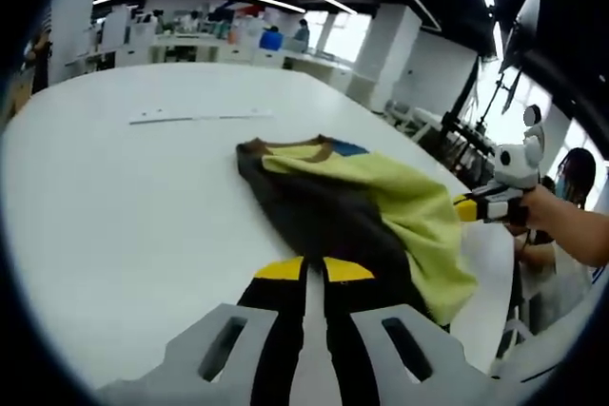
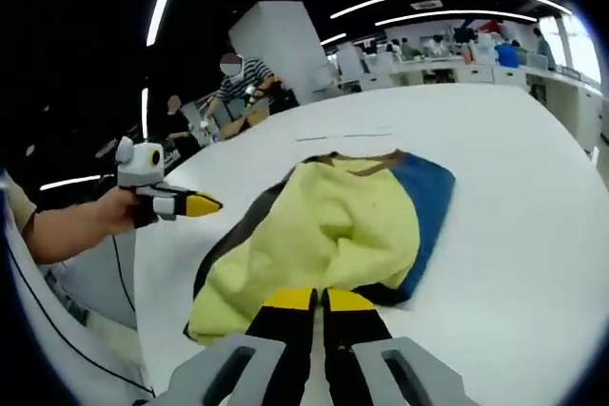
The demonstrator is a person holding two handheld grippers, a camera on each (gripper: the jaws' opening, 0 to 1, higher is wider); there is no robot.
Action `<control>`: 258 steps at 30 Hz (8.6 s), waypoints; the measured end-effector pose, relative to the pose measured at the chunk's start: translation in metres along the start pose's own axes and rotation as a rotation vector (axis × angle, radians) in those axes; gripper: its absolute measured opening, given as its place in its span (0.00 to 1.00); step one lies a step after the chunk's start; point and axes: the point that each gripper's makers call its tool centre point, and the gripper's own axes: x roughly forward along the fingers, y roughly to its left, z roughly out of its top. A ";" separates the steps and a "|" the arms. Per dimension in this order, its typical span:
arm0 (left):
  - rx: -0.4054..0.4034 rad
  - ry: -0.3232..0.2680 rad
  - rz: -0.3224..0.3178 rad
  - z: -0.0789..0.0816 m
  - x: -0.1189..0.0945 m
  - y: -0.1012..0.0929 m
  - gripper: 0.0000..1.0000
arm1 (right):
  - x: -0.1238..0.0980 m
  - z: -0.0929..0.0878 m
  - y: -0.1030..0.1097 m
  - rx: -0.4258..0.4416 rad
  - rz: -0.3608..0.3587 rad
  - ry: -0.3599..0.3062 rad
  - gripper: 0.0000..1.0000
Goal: Fold the garment on the visible template until the final outline fits inside the template.
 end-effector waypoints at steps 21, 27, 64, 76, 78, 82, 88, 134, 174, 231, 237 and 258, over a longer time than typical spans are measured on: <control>-0.020 0.007 -0.002 -0.006 0.000 -0.002 0.02 | 0.063 0.034 0.012 -0.059 0.032 0.011 0.00; -0.021 0.011 -0.007 -0.008 0.002 -0.004 0.02 | 0.050 0.034 0.008 -0.061 0.033 0.020 0.02; -0.037 0.040 -0.012 -0.023 0.002 -0.005 0.03 | 0.036 -0.019 0.005 -0.519 0.029 0.120 0.05; -0.054 0.045 -0.005 -0.030 0.002 -0.005 0.03 | 0.049 -0.026 0.003 -0.684 0.030 0.164 0.04; -0.055 0.047 -0.005 -0.031 0.003 -0.006 0.03 | 0.051 -0.027 0.000 -0.694 0.026 0.170 0.03; -0.059 0.050 -0.006 -0.032 0.004 -0.008 0.03 | 0.054 -0.030 -0.004 -0.723 0.020 0.185 0.01; -0.064 0.046 -0.021 -0.030 0.005 -0.013 0.03 | 0.051 -0.026 -0.004 -0.706 0.024 0.166 0.00; -0.259 -0.019 -0.110 -0.035 -0.002 -0.016 0.00 | 0.025 -0.017 -0.023 -0.646 -0.006 0.138 0.00; -0.337 -0.134 0.184 -0.020 -0.075 0.110 0.00 | -0.046 0.003 -0.128 -0.542 -0.277 0.170 0.00; -0.315 -0.105 0.326 0.003 -0.091 0.192 0.00 | -0.062 -0.006 -0.170 -0.607 -0.318 0.333 0.00; -0.311 -0.100 0.335 0.012 -0.087 0.202 0.00 | -0.059 -0.010 -0.161 -0.612 -0.298 0.343 0.00; -0.289 -0.096 0.328 0.047 -0.064 0.234 0.00 | -0.048 -0.015 -0.143 -0.597 -0.285 0.369 0.00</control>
